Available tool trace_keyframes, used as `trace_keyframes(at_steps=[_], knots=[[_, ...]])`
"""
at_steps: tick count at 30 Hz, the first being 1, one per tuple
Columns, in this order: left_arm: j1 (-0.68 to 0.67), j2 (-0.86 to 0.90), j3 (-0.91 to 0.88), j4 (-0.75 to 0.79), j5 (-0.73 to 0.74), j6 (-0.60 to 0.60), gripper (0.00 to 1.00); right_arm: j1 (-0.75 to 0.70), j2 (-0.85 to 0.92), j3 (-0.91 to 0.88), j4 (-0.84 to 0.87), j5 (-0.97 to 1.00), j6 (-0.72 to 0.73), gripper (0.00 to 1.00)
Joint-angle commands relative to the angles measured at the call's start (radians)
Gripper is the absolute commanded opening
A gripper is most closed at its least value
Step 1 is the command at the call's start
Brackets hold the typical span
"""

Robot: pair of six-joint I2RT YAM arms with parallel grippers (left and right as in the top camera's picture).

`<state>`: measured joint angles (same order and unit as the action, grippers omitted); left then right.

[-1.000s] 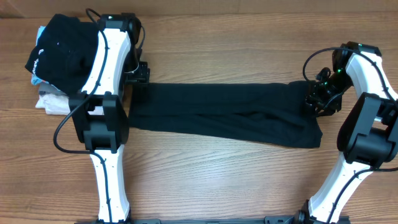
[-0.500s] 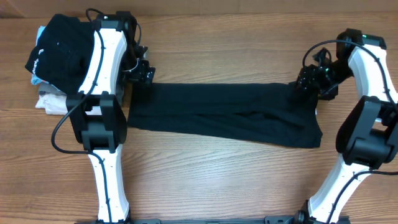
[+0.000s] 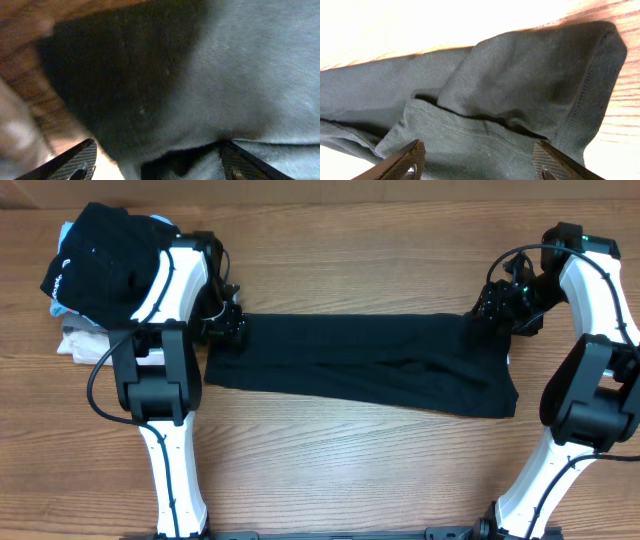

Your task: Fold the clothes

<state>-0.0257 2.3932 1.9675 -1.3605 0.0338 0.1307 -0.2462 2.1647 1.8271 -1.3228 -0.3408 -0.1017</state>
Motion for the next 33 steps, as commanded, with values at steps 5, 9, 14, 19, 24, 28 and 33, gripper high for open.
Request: trace_keyframes(at_steps=[5, 9, 14, 19, 24, 28, 33], knots=[[0.005, -0.024, -0.151, 0.122, 0.009, -0.005, 0.79, 0.002, -0.036, 0.02, 0.013, -0.013, 0.0, 0.74], [0.004, -0.024, -0.245, 0.228, 0.09, -0.005, 0.57, 0.002, -0.037, 0.02, 0.015, -0.013, 0.0, 0.74], [0.003, -0.024, -0.341, 0.319, 0.124, -0.058, 0.04, 0.002, -0.037, 0.02, 0.009, -0.013, 0.027, 0.73], [0.011, -0.05, -0.28, 0.305, 0.129, -0.087, 0.04, 0.002, -0.037, 0.02, -0.02, -0.05, 0.031, 0.63], [0.01, -0.132, -0.153, 0.238, 0.144, -0.091, 0.04, 0.002, -0.037, 0.02, -0.06, -0.145, 0.03, 0.58], [0.01, -0.205, -0.075, 0.189, 0.144, -0.093, 0.04, 0.002, -0.037, 0.019, -0.106, -0.159, 0.03, 0.31], [0.012, -0.268, -0.004, 0.15, 0.143, -0.094, 0.04, 0.002, -0.037, -0.014, -0.122, -0.158, 0.029, 0.04]])
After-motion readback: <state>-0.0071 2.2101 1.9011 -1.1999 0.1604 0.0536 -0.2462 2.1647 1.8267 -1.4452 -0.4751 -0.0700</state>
